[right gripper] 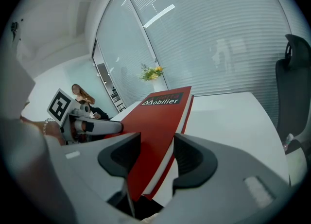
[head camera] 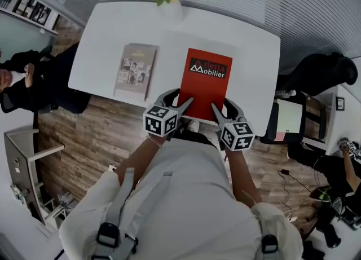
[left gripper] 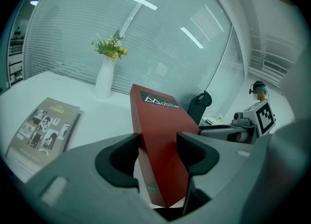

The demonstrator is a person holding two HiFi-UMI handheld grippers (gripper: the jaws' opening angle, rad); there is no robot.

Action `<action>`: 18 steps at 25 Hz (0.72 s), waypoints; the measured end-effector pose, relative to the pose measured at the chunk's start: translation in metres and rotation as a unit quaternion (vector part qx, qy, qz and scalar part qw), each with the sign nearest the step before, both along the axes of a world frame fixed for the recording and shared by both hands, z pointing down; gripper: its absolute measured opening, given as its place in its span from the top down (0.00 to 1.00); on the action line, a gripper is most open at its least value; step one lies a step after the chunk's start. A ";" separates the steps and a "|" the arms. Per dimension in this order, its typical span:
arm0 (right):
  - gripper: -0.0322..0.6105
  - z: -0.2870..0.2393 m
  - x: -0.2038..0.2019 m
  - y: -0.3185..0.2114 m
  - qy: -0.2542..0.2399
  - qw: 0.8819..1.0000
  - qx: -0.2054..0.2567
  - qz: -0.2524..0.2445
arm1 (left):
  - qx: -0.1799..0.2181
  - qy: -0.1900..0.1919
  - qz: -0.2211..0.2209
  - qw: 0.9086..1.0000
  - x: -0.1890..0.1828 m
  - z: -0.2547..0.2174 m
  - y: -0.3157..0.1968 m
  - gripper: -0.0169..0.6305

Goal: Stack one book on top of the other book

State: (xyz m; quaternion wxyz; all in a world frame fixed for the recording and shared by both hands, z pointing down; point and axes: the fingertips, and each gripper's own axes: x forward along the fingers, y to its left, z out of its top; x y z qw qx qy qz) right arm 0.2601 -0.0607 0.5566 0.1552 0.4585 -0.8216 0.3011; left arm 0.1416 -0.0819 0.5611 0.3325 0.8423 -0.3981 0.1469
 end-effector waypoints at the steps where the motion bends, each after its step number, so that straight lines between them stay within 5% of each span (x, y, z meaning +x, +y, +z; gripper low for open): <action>1: 0.63 -0.001 0.000 0.000 -0.001 1.000 0.001 -0.001 | 0.001 0.000 -0.002 1.000 0.000 -0.001 0.000 0.59; 12: 0.63 -0.001 -0.018 0.001 -0.009 1.000 0.006 -0.015 | 0.011 -0.005 -0.023 1.000 -0.018 -0.003 0.004 0.59; 18: 0.63 -0.006 -0.072 -0.005 -0.007 1.000 0.008 -0.026 | 0.013 -0.002 -0.035 0.999 -0.073 -0.008 0.000 0.59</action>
